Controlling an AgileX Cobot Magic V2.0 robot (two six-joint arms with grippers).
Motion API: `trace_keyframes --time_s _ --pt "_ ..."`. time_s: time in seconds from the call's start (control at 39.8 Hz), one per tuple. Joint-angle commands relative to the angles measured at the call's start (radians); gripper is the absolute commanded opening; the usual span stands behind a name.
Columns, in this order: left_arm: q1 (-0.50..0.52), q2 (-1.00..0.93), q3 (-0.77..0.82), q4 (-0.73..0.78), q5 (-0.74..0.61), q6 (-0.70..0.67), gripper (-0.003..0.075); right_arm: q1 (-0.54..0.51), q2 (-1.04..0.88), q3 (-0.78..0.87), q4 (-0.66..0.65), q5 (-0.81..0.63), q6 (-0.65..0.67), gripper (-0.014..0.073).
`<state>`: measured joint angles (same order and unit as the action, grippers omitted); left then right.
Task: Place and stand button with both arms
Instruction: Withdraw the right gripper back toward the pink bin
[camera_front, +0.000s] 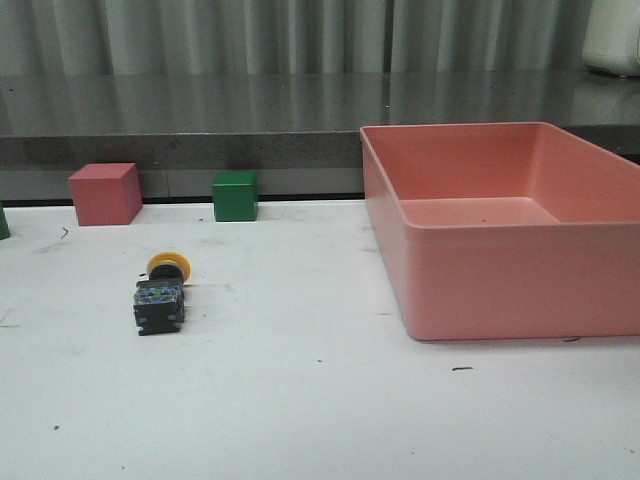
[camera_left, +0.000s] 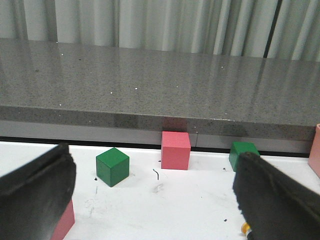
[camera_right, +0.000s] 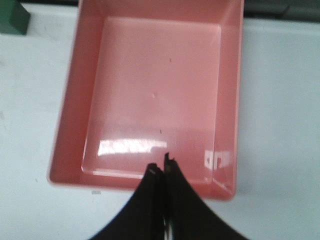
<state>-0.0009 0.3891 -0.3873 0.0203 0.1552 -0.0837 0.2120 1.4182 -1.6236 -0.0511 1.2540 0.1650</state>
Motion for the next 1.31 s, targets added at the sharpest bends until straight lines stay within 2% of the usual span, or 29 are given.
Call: trace_keyframes --time_s 0.0,0.15,0.3,0.45,0.6,0.8,0.91,1.13,1.28 --pt "-0.007 0.013 -0.038 -0.002 -0.077 0.001 0.0620 -0.008 -0.156 0.151 -0.002 -0.097 -0.018 -0.0063" --pt "-0.007 0.013 -0.038 -0.002 -0.077 0.001 0.0619 -0.008 -0.366 0.501 -0.003 -0.289 -0.018 -0.0063" --pt "-0.007 0.013 -0.038 -0.002 -0.077 0.001 0.0620 -0.008 -0.550 0.784 -0.027 -0.451 -0.018 -0.0063" --pt "-0.007 0.013 -0.038 -0.002 -0.077 0.001 0.0620 -0.008 -0.731 0.985 -0.107 -0.563 -0.018 -0.0067" --pt "-0.007 0.013 -0.038 -0.002 -0.078 0.001 0.0620 -0.008 -0.952 1.135 -0.116 -0.652 -0.018 -0.0069" --pt "-0.007 0.013 -0.038 -0.002 -0.078 0.001 0.0620 -0.008 -1.227 1.221 -0.118 -0.750 -0.018 -0.0069" --pt "-0.007 0.013 -0.038 -0.002 -0.078 0.001 0.0620 -0.008 -1.305 1.225 -0.118 -0.772 -0.018 -0.0069" --pt "-0.007 0.013 -0.038 -0.031 -0.093 0.001 0.0620 -0.008 -1.338 1.225 -0.118 -0.768 -0.018 -0.0069" --pt "-0.014 0.087 -0.064 -0.031 -0.055 0.001 0.0620 -0.008 -1.338 1.225 -0.118 -0.768 -0.018 -0.0069"
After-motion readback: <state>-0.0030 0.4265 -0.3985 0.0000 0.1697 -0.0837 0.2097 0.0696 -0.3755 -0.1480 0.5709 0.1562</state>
